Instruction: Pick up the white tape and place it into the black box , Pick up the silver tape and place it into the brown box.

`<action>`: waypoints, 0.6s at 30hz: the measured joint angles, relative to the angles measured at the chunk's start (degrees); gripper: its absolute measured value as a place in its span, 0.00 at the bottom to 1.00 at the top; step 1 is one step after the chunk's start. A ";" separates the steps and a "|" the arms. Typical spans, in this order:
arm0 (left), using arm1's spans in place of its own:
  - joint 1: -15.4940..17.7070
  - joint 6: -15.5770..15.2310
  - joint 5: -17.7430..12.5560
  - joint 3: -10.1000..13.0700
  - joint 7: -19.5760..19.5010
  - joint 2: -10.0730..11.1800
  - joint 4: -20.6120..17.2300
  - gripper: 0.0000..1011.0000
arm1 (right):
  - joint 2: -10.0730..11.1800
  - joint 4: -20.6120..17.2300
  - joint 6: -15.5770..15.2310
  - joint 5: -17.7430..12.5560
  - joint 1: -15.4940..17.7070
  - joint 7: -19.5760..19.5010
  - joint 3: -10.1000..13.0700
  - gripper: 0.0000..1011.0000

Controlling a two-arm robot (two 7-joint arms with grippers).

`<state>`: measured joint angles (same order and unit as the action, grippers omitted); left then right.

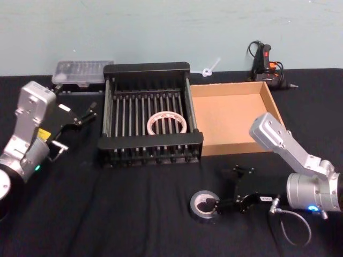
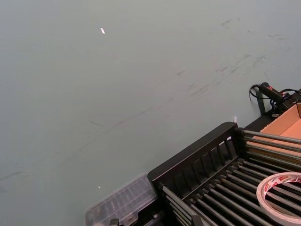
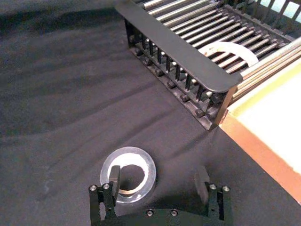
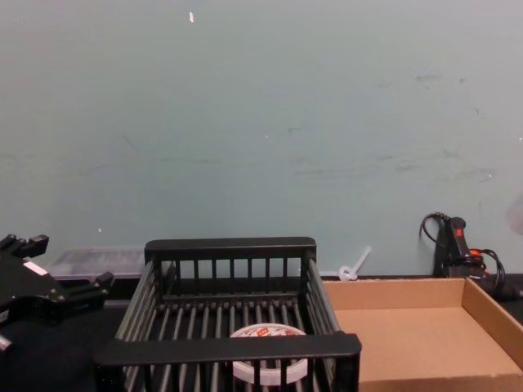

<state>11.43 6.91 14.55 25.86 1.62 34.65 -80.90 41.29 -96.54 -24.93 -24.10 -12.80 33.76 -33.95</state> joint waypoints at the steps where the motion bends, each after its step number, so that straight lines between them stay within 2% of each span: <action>1: 0.00 0.00 0.00 0.00 0.00 0.00 0.00 0.99 | 0.00 0.00 0.00 0.00 0.00 0.00 0.00 0.99; 18: 0.00 0.00 0.00 0.00 0.00 0.00 0.00 0.99 | -2.12 3.51 -0.51 1.06 -2.28 0.38 -2.18 0.99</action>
<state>11.43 6.91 14.55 25.86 1.62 34.65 -80.90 39.17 -93.03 -25.43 -23.04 -15.08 34.14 -36.13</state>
